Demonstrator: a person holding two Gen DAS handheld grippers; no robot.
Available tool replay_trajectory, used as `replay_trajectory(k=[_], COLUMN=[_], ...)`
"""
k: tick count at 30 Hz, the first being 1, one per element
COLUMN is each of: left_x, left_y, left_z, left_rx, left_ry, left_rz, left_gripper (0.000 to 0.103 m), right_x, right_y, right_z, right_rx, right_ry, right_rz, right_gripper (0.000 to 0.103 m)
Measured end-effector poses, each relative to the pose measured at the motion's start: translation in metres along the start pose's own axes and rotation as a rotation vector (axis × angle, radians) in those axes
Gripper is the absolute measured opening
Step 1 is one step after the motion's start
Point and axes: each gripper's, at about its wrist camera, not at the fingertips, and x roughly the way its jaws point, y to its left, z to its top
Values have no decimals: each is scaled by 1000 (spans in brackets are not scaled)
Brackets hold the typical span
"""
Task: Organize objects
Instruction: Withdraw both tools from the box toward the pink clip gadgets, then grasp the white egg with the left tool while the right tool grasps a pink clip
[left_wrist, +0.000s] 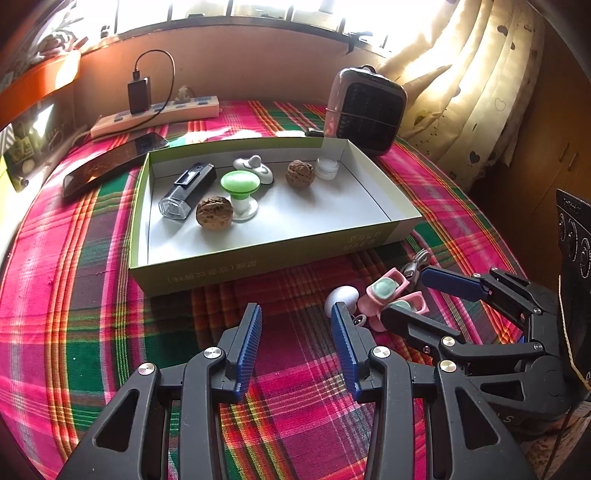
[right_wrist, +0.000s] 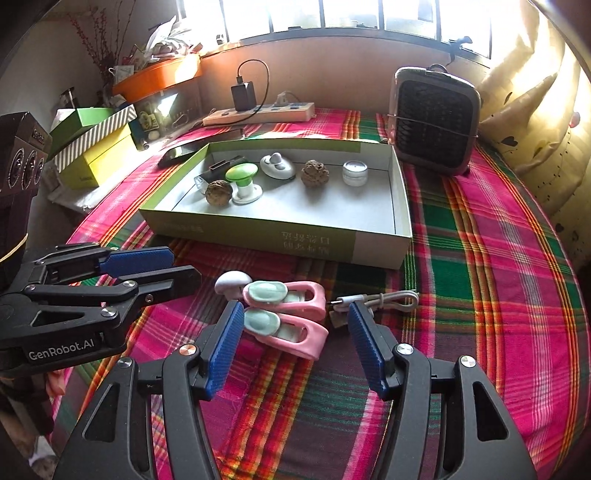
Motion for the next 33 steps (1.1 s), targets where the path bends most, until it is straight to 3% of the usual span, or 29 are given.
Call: replay_trajectory(k=[8,19,26,32,33], left_x=[8,13,11,11,10], left_y=[3,8,9,7,7], left_z=[3,7,8,9,9], left_rx=[-6,-18,-17,-14,-13], left_ry=[13,22,17,21,21], left_rz=[-32,-56,-60,-70,-72], left_gripper=[38,38,38,38,38], right_x=[6,1,0,6,6], right_y=[0,8,12,11,12], right_z=[-8,-12,-15,-8,-8], right_rx=[0,-21,-50,-71,-79], right_ry=[36,35,41,45,45], right_rz=[-18,76,99,87,88], right_gripper=[59,59,40,40,35])
